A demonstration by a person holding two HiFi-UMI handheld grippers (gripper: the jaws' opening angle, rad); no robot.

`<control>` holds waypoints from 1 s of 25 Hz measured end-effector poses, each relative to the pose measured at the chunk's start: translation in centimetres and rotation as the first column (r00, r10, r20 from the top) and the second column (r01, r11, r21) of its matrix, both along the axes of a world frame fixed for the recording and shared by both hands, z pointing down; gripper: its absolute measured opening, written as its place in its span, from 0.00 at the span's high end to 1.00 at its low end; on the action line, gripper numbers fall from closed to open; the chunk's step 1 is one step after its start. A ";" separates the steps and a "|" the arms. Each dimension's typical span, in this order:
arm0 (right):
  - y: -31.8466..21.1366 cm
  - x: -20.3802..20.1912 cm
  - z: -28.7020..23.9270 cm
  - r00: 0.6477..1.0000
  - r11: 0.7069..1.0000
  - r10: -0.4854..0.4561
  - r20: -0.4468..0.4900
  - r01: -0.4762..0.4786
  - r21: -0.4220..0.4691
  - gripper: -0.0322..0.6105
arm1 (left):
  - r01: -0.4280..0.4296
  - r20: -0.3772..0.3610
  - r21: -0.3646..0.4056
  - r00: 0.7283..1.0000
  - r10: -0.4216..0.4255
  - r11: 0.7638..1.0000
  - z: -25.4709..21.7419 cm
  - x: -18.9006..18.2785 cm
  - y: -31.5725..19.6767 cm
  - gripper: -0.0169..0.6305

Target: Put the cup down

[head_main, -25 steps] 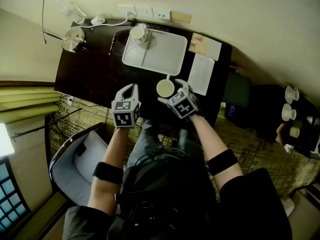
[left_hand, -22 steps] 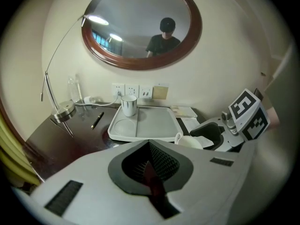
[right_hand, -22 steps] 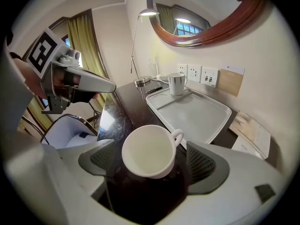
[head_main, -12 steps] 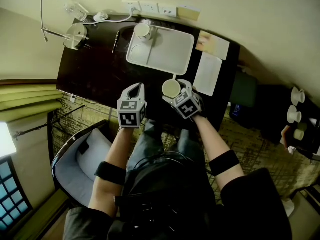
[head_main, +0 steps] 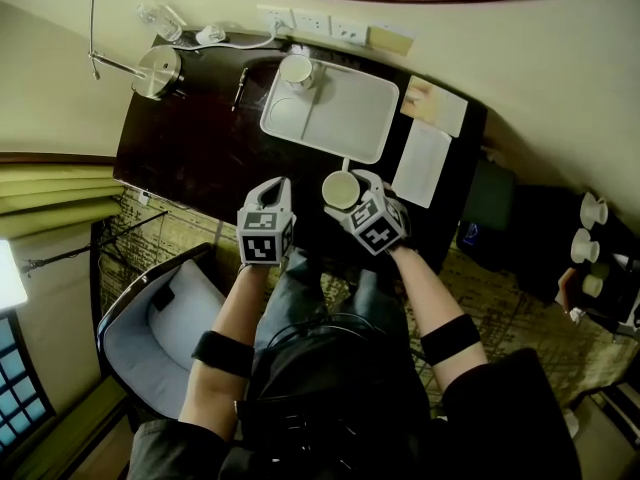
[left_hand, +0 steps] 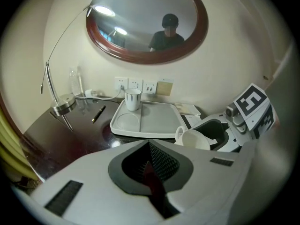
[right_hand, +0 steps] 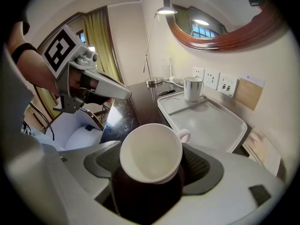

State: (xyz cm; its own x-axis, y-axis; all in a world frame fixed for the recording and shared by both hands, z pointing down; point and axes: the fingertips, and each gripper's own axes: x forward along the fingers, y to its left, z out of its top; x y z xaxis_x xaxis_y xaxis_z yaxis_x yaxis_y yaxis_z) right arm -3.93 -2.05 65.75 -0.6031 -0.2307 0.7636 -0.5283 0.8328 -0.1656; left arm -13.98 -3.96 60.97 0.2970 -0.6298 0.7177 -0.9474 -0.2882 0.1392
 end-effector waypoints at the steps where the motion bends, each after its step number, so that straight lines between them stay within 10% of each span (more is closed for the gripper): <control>1: -0.3 -0.5 -0.3 1.000 1.000 -0.003 0.007 0.003 0.007 0.31 | 0.005 -0.007 -0.009 1.000 -0.005 1.000 -0.1 -0.2 0.1 0.97; 18: -11.8 -11.4 -4.4 0.990 0.989 0.112 0.082 -0.119 0.086 0.31 | 0.083 -0.011 0.017 0.997 -0.083 0.996 -0.4 -8.5 -4.9 0.97; 25: -15.8 -13.0 -3.8 0.952 0.952 0.297 0.068 -0.301 0.054 0.31 | 0.090 -0.024 0.027 0.996 -0.089 0.996 -0.3 -10.5 -7.1 0.97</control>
